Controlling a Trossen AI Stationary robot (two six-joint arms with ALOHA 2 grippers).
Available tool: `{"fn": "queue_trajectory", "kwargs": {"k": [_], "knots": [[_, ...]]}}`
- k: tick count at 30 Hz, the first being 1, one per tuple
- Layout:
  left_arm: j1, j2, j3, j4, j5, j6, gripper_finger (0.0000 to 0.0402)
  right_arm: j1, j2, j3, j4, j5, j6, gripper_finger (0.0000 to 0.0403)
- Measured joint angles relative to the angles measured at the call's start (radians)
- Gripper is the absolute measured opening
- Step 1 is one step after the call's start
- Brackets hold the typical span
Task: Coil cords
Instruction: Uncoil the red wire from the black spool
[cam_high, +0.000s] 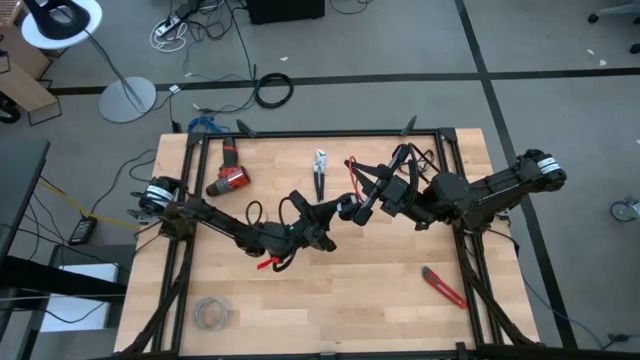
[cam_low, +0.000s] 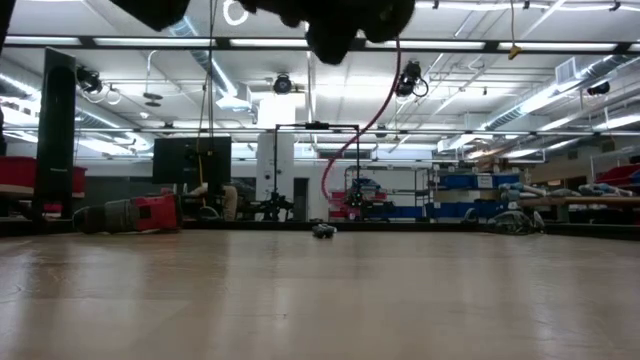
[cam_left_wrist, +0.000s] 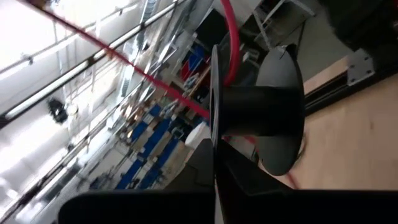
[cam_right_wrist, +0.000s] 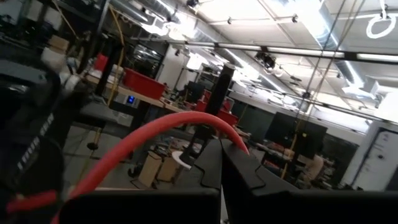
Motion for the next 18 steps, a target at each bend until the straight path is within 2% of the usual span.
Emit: {"fn": "queue_trajectory", "kwargs": {"k": [7, 12, 18], "knots": [[-0.069, -0.135, -0.047, -0.006, -0.122, -0.045, 0.0001, 0.000, 0.000, 0.000, -0.012, 0.040, 0.003, 0.0022], [-0.115, -0.242, -0.087, -0.088, -0.163, -0.206, 0.0000, 0.000, 0.000, 0.000, -0.021, 0.097, 0.011, 0.0047], [-0.149, -0.333, -0.110, -0.207, -0.166, -0.374, 0.0000, 0.000, 0.000, 0.000, -0.074, 0.099, 0.014, 0.0088]]}}
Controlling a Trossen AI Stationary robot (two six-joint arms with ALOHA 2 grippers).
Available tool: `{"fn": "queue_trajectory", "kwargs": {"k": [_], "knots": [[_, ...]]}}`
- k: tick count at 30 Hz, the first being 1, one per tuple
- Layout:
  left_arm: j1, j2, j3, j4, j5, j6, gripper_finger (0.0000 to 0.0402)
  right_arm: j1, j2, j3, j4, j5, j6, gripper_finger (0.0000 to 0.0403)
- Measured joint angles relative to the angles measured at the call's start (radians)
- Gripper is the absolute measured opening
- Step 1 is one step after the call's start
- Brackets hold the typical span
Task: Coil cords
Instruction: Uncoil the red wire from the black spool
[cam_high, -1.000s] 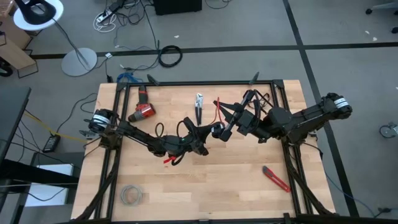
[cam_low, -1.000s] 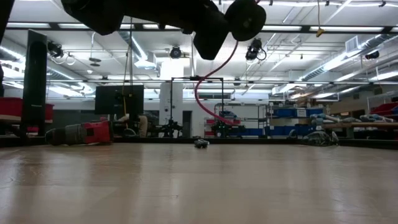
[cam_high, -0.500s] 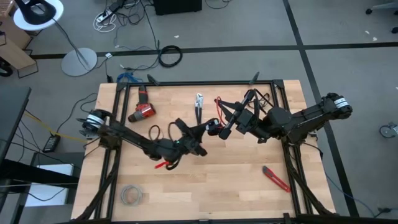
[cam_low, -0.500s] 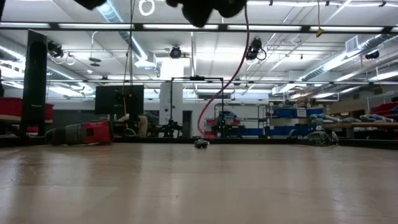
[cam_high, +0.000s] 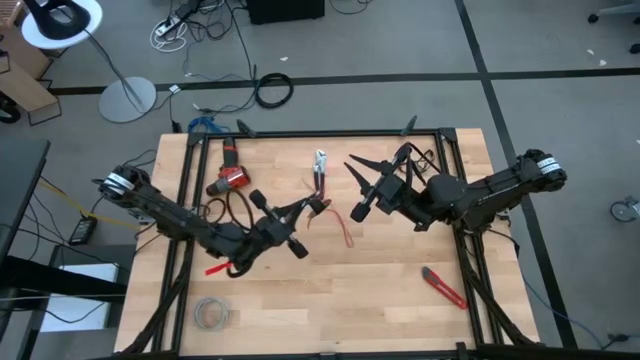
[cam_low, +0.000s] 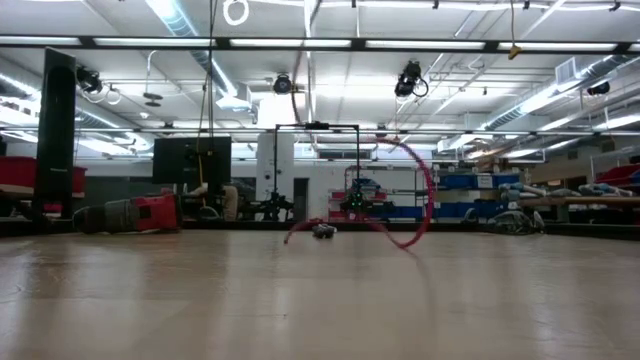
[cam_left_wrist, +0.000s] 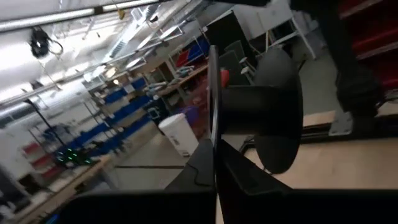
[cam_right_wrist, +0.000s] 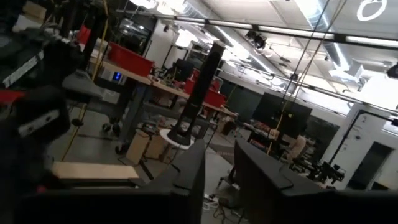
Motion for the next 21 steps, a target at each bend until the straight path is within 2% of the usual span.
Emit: {"fn": "queue_trajectory", "kwargs": {"k": [6, 11, 13, 17, 21], "knots": [[-0.007, -0.041, 0.000, -0.041, -0.051, -0.099, 0.0000, 0.008, 0.000, 0.000, -0.046, -0.003, 0.108, 0.0131], [0.004, -0.041, -0.001, -0.033, -0.115, -0.154, 0.0000, 0.021, 0.000, 0.000, -0.113, -0.194, 0.224, 0.0137], [0.014, -0.041, -0.001, -0.033, -0.117, -0.179, 0.0000, 0.021, 0.000, 0.000, -0.131, -0.232, 0.285, 0.0134], [0.035, -0.041, -0.001, -0.004, -0.109, -0.206, 0.0000, 0.019, 0.023, 0.001, -0.158, -0.238, 0.326, 0.0126], [0.042, -0.041, -0.001, 0.040, -0.032, -0.207, 0.0000, 0.019, 0.074, 0.001, -0.164, -0.219, 0.301, 0.0119]]}}
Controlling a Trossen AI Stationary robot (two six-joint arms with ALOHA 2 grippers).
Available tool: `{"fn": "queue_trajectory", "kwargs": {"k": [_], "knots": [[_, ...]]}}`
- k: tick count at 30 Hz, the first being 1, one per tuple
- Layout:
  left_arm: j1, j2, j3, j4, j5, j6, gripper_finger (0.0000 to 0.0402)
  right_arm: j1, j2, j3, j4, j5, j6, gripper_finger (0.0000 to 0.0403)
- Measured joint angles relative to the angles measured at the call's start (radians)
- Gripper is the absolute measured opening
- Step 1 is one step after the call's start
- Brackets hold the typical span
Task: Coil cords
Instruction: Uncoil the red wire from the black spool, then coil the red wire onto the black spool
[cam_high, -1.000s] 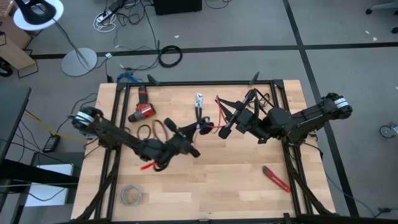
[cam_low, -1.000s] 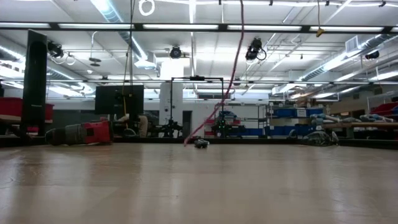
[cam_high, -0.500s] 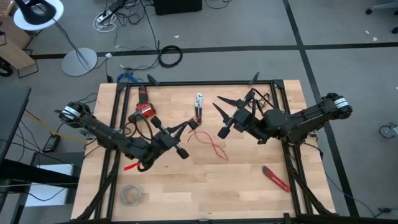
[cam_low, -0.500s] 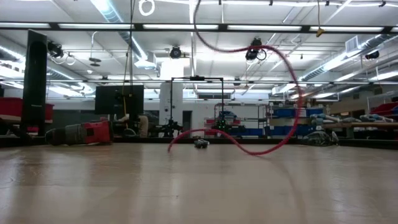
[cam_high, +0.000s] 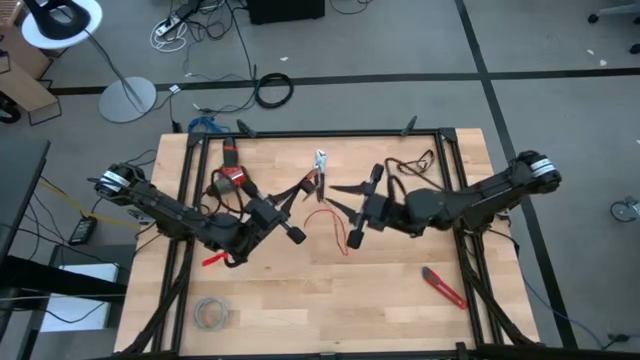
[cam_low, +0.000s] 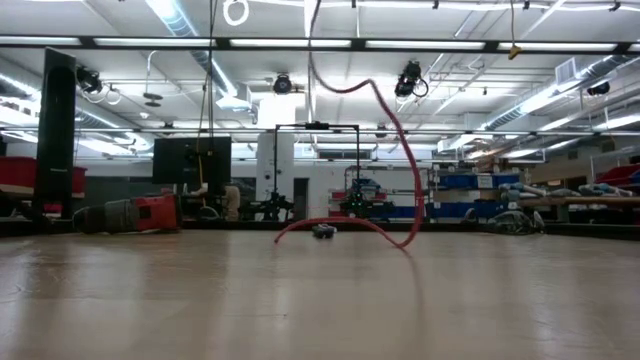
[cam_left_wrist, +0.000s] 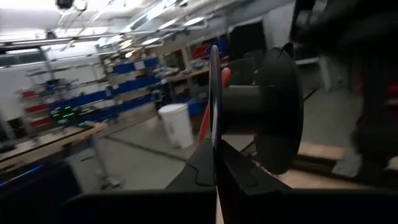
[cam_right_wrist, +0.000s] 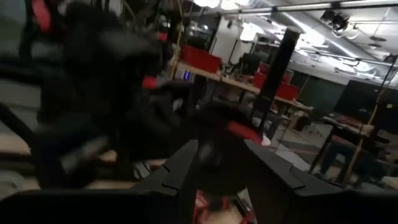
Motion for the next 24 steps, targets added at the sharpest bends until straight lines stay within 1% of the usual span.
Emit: {"fn": "queue_trajectory", "kwargs": {"k": [3, 8, 9, 11, 13, 16, 18, 21, 24], "knots": [[0.003, 0.000, 0.000, 0.031, 0.036, 0.001, 0.0000, -0.003, 0.031, 0.000, 0.008, 0.037, -0.031, 0.0117], [0.005, 0.000, -0.008, 0.046, 0.077, 0.000, 0.0000, -0.003, 0.039, 0.000, 0.042, 0.046, -0.052, 0.0117], [0.004, 0.000, -0.018, 0.071, 0.096, -0.001, 0.0000, -0.002, 0.040, 0.000, 0.045, 0.049, -0.052, 0.0117], [0.004, 0.000, -0.041, 0.130, 0.102, -0.001, 0.0000, 0.000, 0.040, 0.000, 0.060, 0.071, -0.051, 0.0116], [0.004, -0.005, -0.080, 0.212, 0.125, 0.000, 0.0000, 0.006, 0.040, 0.000, 0.073, 0.091, -0.052, 0.0116], [0.004, -0.017, -0.159, 0.368, 0.183, -0.005, 0.0000, 0.014, 0.039, 0.000, 0.089, 0.091, -0.056, 0.0116], [0.004, -0.019, -0.219, 0.498, 0.236, -0.010, 0.0000, 0.018, 0.036, 0.000, 0.099, 0.061, -0.057, 0.0116], [0.012, -0.019, -0.305, 0.660, 0.367, -0.038, 0.0000, 0.015, 0.036, 0.000, 0.125, -0.030, -0.026, 0.0116], [0.039, -0.019, -0.349, 0.669, 0.490, -0.098, 0.0000, -0.010, 0.040, 0.000, 0.143, -0.138, 0.037, 0.0116]]}}
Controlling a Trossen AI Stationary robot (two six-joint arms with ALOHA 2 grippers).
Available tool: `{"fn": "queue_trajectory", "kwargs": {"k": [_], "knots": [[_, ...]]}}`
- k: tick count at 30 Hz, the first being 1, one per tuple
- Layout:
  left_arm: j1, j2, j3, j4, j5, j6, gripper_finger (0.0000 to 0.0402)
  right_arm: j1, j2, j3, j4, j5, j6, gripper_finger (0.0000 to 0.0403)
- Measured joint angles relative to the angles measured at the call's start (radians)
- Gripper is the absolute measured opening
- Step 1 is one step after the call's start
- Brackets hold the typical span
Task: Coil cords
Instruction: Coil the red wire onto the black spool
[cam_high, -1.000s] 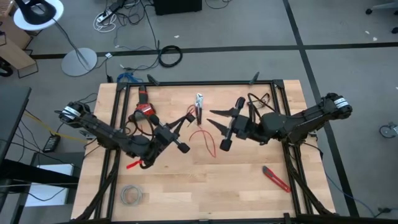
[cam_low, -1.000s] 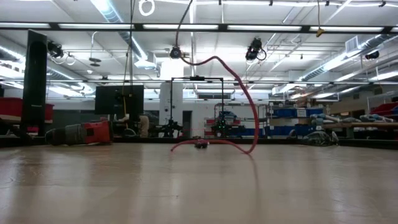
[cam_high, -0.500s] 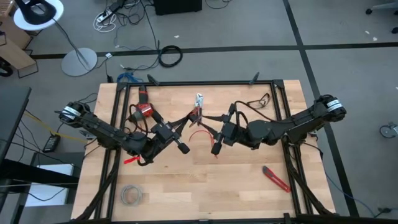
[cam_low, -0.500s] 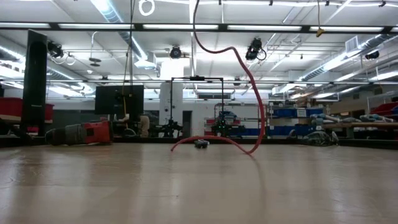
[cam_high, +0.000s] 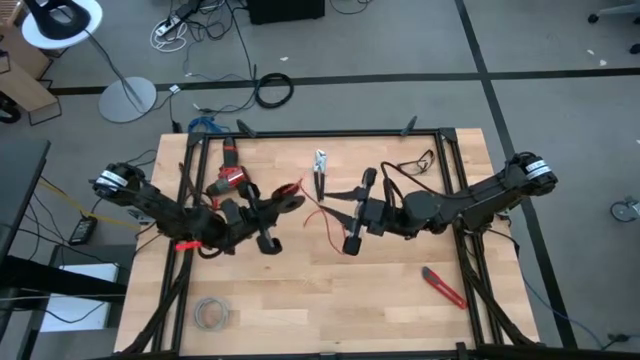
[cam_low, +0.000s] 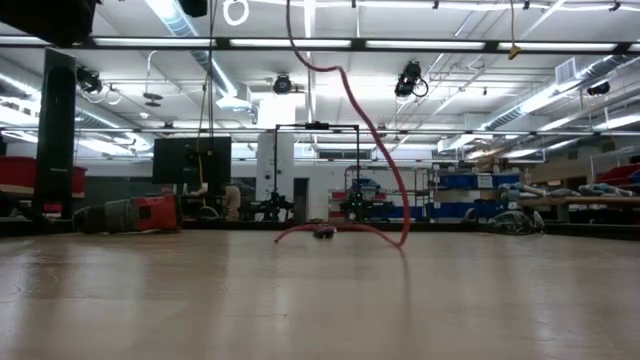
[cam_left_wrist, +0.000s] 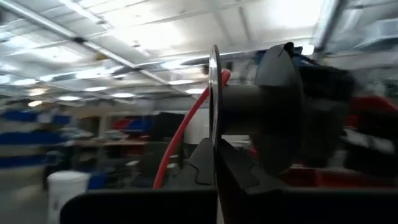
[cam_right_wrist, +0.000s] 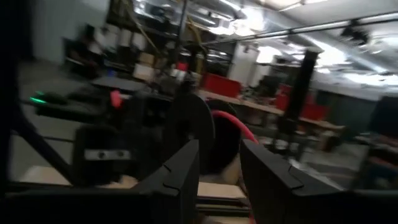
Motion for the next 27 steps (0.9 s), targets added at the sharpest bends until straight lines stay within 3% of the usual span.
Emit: {"fn": "queue_trajectory", "kwargs": {"k": [4, 11, 27], "knots": [[0.022, 0.007, -0.008, 0.006, 0.094, -0.018, 0.0000, -0.040, 0.001, 0.000, -0.003, -0.112, 0.094, 0.0116], [0.046, 0.009, -0.008, 0.001, 0.180, -0.028, 0.0000, -0.046, 0.001, 0.000, 0.024, -0.191, 0.105, 0.0116], [0.127, 0.009, -0.007, -0.078, 0.280, -0.141, 0.0000, -0.074, 0.002, -0.001, -0.033, -0.215, 0.133, 0.0116]]}}
